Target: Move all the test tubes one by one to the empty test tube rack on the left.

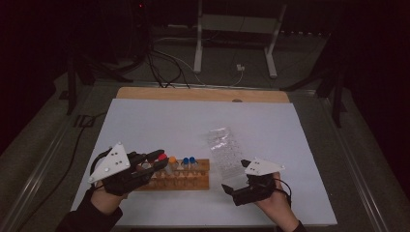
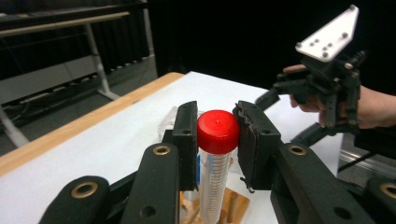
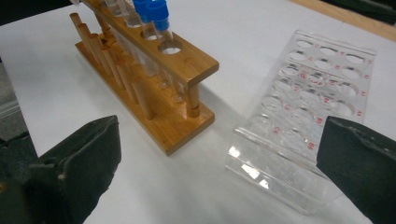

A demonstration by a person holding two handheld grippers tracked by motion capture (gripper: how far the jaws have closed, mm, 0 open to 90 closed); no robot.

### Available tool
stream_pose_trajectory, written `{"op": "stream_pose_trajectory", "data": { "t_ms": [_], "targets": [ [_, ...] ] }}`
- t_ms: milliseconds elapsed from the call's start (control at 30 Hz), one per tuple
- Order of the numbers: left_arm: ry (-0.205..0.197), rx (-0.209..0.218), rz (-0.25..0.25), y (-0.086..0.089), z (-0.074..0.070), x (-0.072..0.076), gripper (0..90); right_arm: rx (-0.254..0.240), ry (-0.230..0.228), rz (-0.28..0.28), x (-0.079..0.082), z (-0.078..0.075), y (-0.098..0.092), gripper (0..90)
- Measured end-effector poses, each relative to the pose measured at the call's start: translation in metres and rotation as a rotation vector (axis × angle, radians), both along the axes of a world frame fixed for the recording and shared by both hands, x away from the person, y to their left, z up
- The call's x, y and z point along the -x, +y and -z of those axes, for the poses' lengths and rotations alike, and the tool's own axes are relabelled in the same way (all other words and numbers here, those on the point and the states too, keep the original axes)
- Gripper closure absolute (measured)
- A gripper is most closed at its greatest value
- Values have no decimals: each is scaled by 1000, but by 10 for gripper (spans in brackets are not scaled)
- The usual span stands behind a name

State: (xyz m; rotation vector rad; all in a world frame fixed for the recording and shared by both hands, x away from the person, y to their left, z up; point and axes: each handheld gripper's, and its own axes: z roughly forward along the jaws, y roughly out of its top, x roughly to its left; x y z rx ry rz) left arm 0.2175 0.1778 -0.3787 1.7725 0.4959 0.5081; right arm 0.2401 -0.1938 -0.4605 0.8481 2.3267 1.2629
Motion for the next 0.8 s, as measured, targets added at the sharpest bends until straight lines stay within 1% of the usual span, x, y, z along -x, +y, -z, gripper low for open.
{"op": "stream_pose_trajectory", "data": {
  "t_ms": [200,267,333,400,500,633,733,800],
  "targets": [
    [-32,4,-57,16,-10,4,718,-9,-26,-5,1,0,-2,0],
    [-37,9,-77,22,-14,4,718,-23,-24,-11,1,-1,-3,0],
    [-48,14,-103,29,-16,5,718,-23,-23,-12,2,-1,-2,0],
    [-68,3,-140,34,-17,5,718,-21,-19,-11,1,-1,-2,0],
    [-60,20,-172,42,-15,2,718,-16,-16,-7,1,0,-2,0],
    [-40,34,-197,48,-7,-5,718,-12,-13,-4,1,0,-2,0],
    [-31,17,-217,50,-2,-10,718,-13,-14,-2,1,1,-2,0],
    [-35,2,-233,50,1,-13,718,-12,-15,-4,1,1,-2,0]
  ]
}}
